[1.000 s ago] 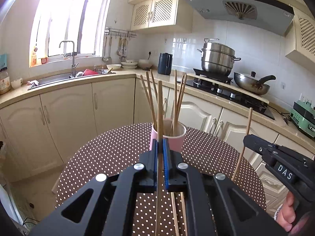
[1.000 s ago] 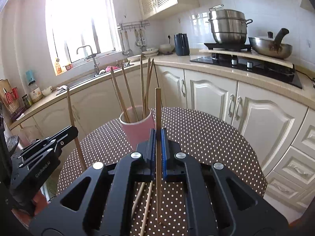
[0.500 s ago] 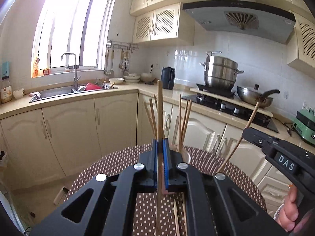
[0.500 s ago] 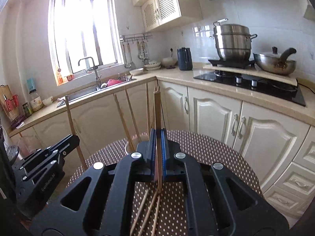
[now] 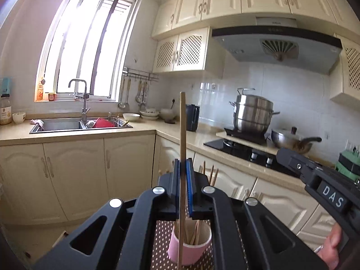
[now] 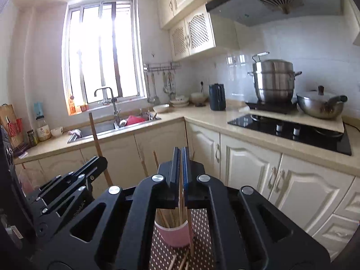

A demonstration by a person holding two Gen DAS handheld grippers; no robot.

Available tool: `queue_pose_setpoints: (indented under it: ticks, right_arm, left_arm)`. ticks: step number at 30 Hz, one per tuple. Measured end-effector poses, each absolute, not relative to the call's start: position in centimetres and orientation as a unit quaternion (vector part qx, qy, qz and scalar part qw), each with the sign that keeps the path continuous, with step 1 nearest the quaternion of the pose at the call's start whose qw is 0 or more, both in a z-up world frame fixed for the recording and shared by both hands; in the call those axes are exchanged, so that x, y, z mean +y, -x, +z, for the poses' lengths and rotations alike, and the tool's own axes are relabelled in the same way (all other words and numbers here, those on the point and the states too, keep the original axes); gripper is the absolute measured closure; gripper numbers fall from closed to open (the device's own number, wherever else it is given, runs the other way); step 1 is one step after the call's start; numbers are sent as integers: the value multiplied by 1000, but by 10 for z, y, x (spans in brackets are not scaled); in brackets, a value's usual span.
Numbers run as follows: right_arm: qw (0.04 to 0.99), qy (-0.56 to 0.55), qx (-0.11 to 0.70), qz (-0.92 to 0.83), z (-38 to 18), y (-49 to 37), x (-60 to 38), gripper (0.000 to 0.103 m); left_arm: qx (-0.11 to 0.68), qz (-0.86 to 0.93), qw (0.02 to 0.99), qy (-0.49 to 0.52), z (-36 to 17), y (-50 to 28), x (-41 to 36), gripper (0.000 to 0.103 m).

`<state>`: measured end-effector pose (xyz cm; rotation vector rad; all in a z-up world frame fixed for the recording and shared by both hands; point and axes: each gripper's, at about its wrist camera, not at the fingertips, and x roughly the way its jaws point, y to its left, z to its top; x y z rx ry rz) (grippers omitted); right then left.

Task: Organize utensils
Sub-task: 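Lower both chopsticks into the pink cup and open the right tool, then close the right tool on a loose chopstick while the left tool holds its chopstick above the cup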

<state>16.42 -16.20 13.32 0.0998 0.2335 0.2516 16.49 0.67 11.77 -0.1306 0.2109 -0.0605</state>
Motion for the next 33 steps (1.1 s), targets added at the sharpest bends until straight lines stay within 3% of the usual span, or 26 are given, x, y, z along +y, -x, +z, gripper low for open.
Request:
queue_pose_setpoints:
  ticks: [6, 9, 11, 12, 13, 27, 33]
  right_arm:
    - [982, -27, 145, 116, 109, -188, -162, 99]
    - [972, -32, 205, 110, 82, -211, -171, 98]
    - [963, -46, 241, 110, 60, -226, -178, 79]
    - [961, -48, 252, 107, 51, -231, -180, 49]
    - [960, -51, 258, 99, 42, -235, -183, 37]
    - [914, -35, 400, 62, -47, -330, -192, 37]
    - [891, -21, 447, 77, -84, -363, -181, 46]
  left_arm:
    - [116, -35, 990, 70, 113, -184, 7, 97]
    - [130, -27, 989, 68, 103, -190, 12, 97]
    - [137, -29, 988, 71, 99, -192, 17, 97]
    - [139, -27, 987, 72, 96, -192, 19, 97]
    - [141, -24, 987, 71, 92, -191, 22, 97]
    - [208, -20, 976, 68, 57, -214, 42, 97]
    - [231, -15, 971, 61, 45, -229, 44, 97]
